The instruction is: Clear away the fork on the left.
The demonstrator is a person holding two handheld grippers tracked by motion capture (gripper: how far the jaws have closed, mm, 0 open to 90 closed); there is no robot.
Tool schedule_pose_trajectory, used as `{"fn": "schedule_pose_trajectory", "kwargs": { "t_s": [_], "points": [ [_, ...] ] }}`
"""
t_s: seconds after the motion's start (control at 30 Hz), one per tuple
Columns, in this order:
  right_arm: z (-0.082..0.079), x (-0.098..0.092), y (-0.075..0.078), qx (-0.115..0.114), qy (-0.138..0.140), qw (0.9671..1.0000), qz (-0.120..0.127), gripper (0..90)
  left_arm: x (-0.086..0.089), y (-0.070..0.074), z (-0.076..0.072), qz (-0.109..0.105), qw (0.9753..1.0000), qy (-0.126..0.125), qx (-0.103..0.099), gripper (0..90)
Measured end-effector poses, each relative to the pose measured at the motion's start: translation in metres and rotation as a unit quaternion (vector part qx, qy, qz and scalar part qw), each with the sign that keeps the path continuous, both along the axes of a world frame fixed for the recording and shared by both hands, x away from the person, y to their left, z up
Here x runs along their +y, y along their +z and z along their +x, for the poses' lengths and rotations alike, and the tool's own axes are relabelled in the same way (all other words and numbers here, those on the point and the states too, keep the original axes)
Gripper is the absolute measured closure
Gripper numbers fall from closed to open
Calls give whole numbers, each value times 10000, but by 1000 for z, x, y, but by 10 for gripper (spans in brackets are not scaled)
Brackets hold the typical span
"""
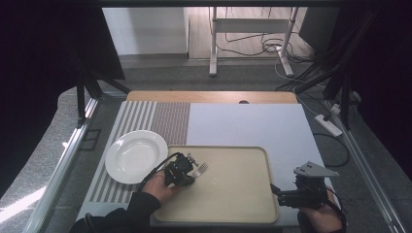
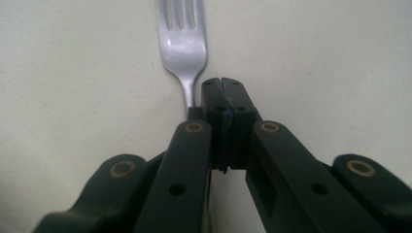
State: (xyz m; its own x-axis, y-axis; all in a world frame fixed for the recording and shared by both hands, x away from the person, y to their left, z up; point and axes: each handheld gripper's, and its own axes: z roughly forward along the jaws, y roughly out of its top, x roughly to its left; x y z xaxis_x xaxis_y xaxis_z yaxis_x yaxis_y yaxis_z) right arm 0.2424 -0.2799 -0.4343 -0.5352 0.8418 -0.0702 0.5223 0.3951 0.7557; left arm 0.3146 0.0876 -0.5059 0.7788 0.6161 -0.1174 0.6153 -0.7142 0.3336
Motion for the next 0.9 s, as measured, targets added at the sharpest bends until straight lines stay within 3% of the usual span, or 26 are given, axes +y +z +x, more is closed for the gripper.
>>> {"fn": "schedule_pose_trajectory", "kwargs": {
  "t_s": [0.37, 0.9],
  "points": [
    [0, 1, 0, -6, 23, 10000, -17, 0, 23, 0, 13, 67, 9987, 512, 30, 889],
    [0, 1, 0, -1, 58, 10000, -54, 0, 54, -1, 27, 32, 9956, 917, 173, 889]
  ]
}}
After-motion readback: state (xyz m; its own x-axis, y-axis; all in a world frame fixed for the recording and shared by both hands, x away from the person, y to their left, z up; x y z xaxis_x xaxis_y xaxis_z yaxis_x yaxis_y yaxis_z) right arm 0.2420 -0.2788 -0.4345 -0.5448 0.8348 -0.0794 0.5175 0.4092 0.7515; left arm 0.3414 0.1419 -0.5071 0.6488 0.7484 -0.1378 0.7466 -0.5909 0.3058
